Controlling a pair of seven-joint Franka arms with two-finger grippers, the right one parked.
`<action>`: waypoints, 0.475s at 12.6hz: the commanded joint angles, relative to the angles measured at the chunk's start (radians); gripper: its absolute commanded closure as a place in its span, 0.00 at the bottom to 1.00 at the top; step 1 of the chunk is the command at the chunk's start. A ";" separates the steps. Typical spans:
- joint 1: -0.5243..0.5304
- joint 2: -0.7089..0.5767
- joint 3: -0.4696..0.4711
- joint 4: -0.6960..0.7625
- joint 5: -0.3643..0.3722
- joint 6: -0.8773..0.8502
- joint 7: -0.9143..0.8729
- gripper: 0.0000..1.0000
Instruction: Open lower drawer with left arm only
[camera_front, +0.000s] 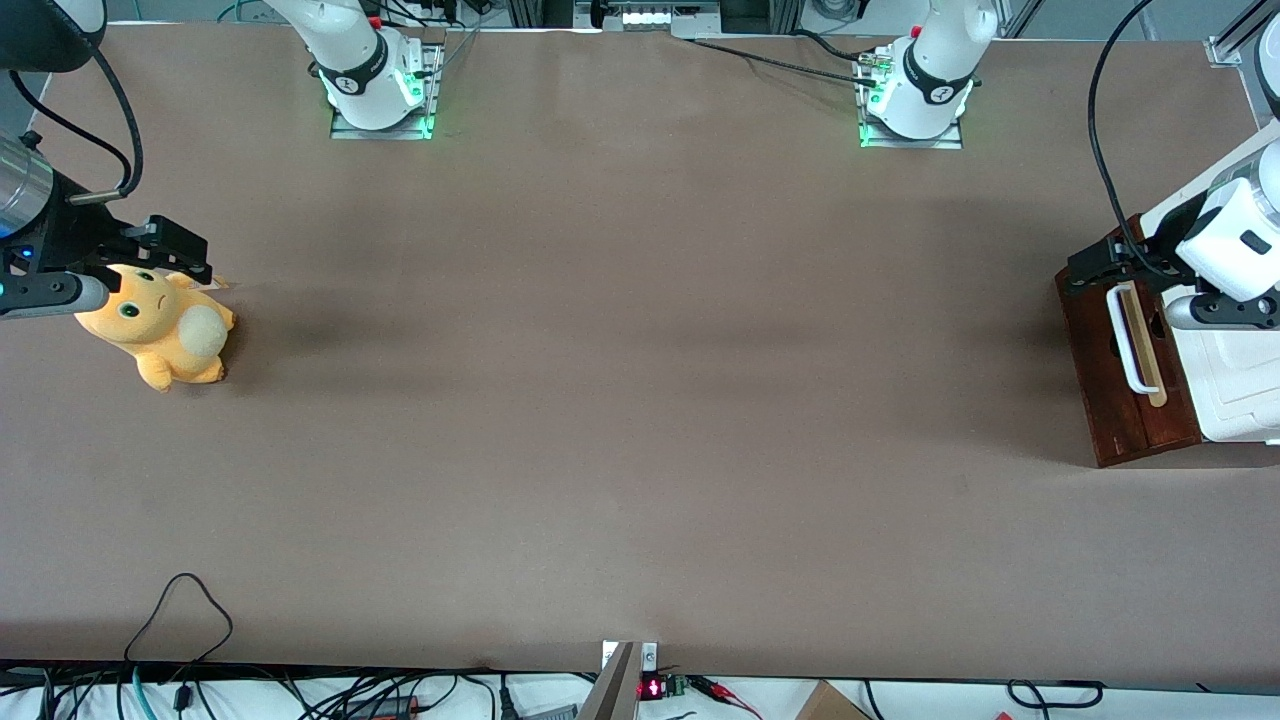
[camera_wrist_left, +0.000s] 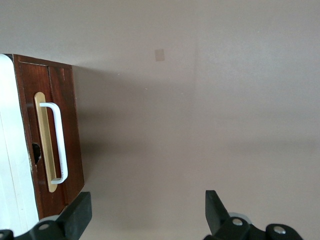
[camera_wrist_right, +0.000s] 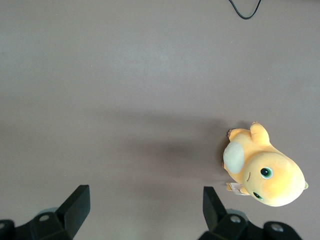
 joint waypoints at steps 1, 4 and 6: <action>0.005 -0.004 0.002 0.026 -0.014 -0.045 0.013 0.00; 0.003 0.002 0.002 0.038 -0.011 -0.056 0.007 0.00; 0.003 0.003 0.002 0.036 -0.011 -0.055 0.013 0.00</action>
